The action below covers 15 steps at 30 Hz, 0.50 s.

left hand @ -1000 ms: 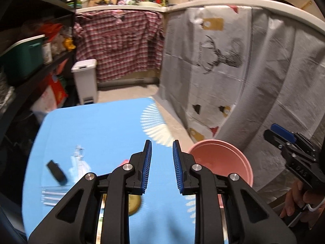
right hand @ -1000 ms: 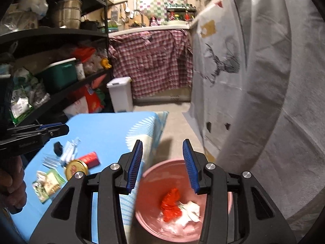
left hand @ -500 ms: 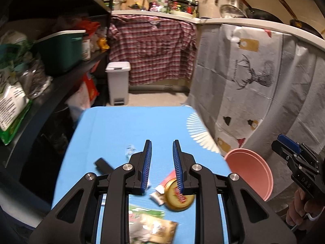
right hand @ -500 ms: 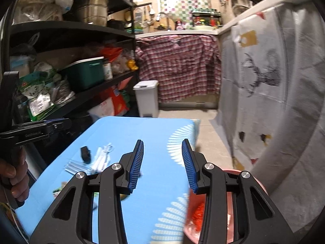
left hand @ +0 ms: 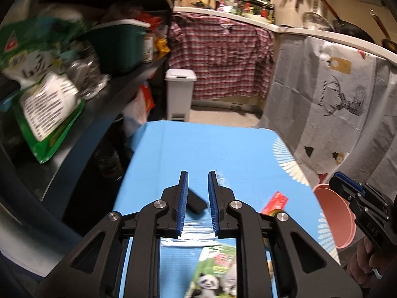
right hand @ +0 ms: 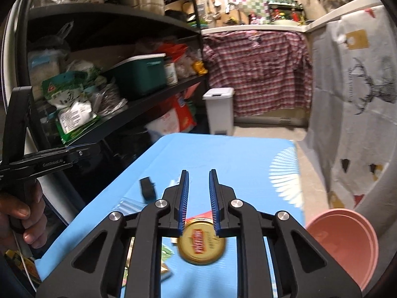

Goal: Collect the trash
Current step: 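Grasp the clear straw packet with the left gripper while the right grasps the blue face mask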

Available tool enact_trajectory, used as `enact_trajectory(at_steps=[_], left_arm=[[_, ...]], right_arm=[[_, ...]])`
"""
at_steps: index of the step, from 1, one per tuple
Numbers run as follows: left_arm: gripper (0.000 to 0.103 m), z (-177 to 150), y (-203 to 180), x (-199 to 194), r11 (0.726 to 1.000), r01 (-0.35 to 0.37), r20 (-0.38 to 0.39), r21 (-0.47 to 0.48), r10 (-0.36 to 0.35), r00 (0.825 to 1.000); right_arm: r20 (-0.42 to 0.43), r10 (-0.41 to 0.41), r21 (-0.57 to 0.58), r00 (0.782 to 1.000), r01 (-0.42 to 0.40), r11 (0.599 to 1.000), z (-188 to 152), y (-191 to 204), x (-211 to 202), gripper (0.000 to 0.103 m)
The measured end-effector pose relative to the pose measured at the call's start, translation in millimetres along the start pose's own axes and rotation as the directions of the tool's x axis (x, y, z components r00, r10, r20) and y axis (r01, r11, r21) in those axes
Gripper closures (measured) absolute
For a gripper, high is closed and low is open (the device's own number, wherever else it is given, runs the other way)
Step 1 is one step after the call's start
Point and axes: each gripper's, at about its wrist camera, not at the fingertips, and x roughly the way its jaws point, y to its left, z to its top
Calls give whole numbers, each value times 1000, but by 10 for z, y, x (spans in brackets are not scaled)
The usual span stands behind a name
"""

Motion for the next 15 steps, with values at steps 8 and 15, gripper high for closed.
enact_trajectory(at_steps=[8,15], left_arm=[[89,-91,393,307,997,-42,-59,-61,38,998],[89,-113,387,592,999,-24,-81,-44,20,996]], right_arm=[[-101,76,-16,992,-78,997,-121,268,496,86],[-222,108,19,969,-107,994,-275,325,970,84]])
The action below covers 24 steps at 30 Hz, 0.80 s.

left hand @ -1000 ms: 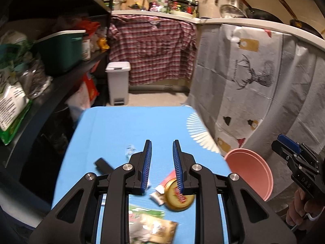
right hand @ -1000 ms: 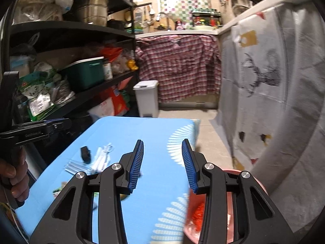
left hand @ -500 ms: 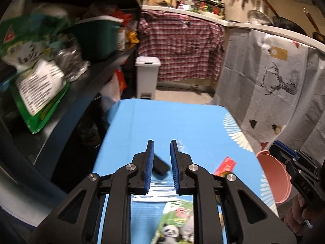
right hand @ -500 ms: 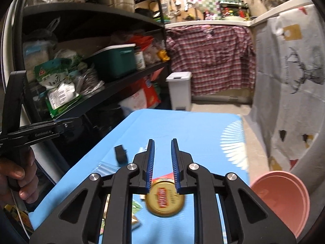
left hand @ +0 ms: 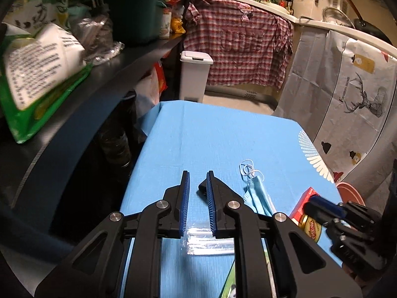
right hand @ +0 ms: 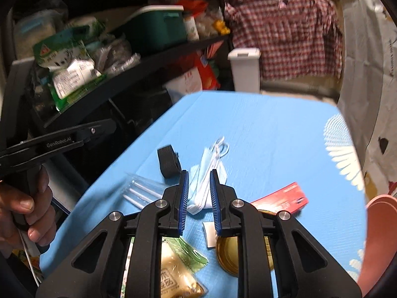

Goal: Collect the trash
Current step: 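Grasp the clear straw packet with the left gripper while the right grasps the blue face mask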

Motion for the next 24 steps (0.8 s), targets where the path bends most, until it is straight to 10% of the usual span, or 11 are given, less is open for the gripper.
enact_trajectory(at_steps=[10,15,24], left_arm=[[88,-23,48,476,999,48,-73,0,-48,996],[64,-77,23,691,998,68,-111,7,-67,992],[66,-167,26,903,997,74,-165,10,-72,984]], right_arm=[[-131,29,1,991,-29,1000,-83,21,374,78],[-173,15,-8,985,-16,1000,-138,16,481,77],[-188,4,-27,982,-10,1000,-147,54,550,81]])
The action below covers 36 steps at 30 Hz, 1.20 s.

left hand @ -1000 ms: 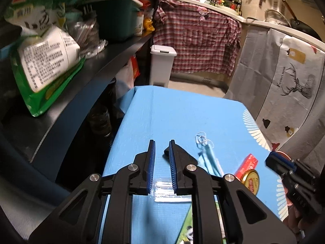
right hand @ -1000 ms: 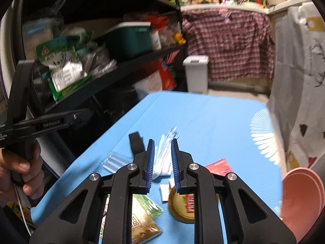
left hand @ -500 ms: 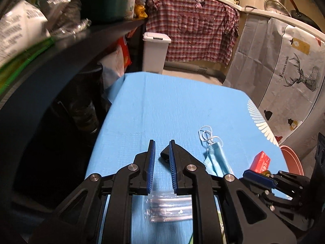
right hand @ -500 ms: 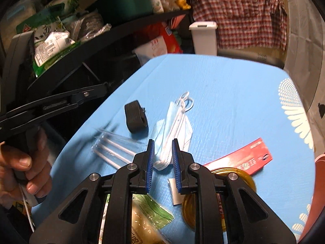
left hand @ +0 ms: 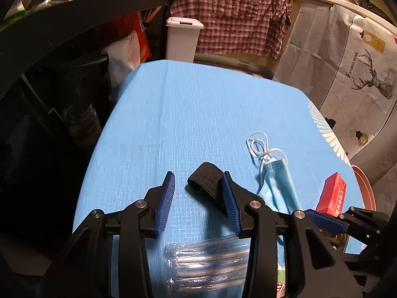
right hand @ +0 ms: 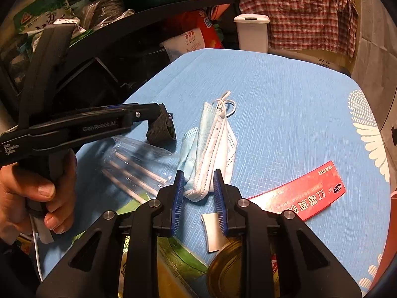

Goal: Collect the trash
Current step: 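Grasp the clear straw packet with the left gripper while the right grasps the blue face mask, then carry the straw packet and blue mask over the pink bin with both grippers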

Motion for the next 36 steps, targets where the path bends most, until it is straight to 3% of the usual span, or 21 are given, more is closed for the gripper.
enact_trajectory(at_steps=[4,5,9,26,36], left_arm=[[79,-18,-20,28,1000,19,-12,4,-19,1000],[86,-23,-41,30,1000,15,-13,14,-15,1000],[96,-2,-70,-3,999,5,1,34,-5,1000],[99,106,-220,-650,999,-26,138,23,23,990],[99,65,-503,-1173,1000,-20,228,18,15,973]], right_arm=[[0,0,-1,1000,0,1000,25,-7,3,91],[5,0,0,1000,0,1000,30,-6,-15,92],[27,-4,2,1000,4,1000,45,-27,-104,94],[154,-56,6,986,56,998,128,-95,-803,94],[265,-120,14,957,120,993,86,-153,-1415,94]])
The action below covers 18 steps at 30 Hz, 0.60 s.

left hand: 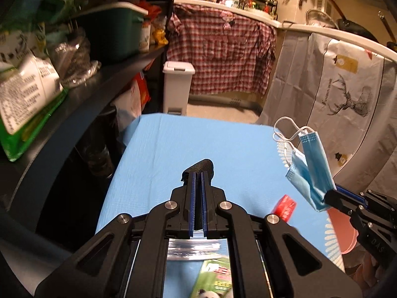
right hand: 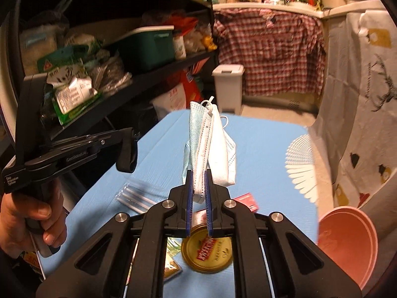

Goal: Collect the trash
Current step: 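Carry the straw packet and blue mask over the pink bin with both grippers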

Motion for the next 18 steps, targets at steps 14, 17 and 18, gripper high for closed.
enact_trajectory(at_steps=[14,17,18], left_arm=[[99,-22,-481,-461,1000,6,71,21,-7,997],[99,-23,-561,-508,1000,11,78,20,-13,997],[99,-26,-597,-530,1000,11,82,24,-13,997]], right_arm=[[137,-127,-11,982,129,992,109,-522,-957,94],[157,-159,-2,975,161,987,78,-675,-1144,94],[161,-164,4,973,165,986,75,-720,-1201,94]])
